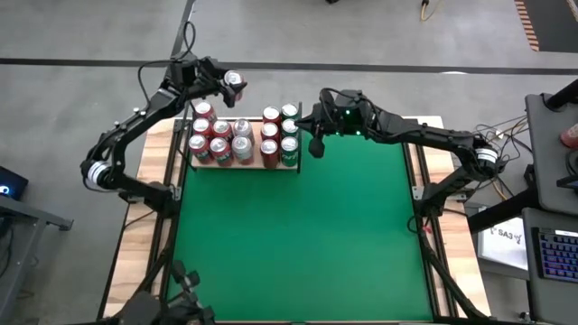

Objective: Place canned beverage on shelf
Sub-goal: Put the red soda can on the shelf aligned with the other red soda can

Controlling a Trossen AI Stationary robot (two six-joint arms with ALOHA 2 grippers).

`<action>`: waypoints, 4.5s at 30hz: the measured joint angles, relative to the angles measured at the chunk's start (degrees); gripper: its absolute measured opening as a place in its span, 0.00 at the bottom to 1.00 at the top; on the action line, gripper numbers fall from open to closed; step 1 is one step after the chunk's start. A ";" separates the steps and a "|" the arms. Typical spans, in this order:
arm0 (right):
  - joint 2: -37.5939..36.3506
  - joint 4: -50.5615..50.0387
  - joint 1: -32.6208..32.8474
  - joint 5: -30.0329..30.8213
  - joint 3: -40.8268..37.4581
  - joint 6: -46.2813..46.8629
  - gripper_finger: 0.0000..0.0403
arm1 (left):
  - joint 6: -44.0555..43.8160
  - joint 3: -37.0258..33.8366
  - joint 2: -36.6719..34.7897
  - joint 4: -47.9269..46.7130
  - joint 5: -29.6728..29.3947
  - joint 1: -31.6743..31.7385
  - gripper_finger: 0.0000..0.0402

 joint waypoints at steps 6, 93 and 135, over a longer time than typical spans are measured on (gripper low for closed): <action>0.09 0.23 -1.34 -0.12 0.00 -0.89 0.03 | -0.08 -0.04 1.53 1.95 2.20 0.00 0.73; 18.55 -16.38 1.90 -11.54 34.26 -8.97 0.71 | -14.91 -0.33 -12.55 14.43 5.53 -29.30 0.81; 13.68 -51.14 16.07 22.96 29.14 -4.60 0.71 | 6.85 -0.29 -8.30 -10.83 -18.92 -48.64 0.91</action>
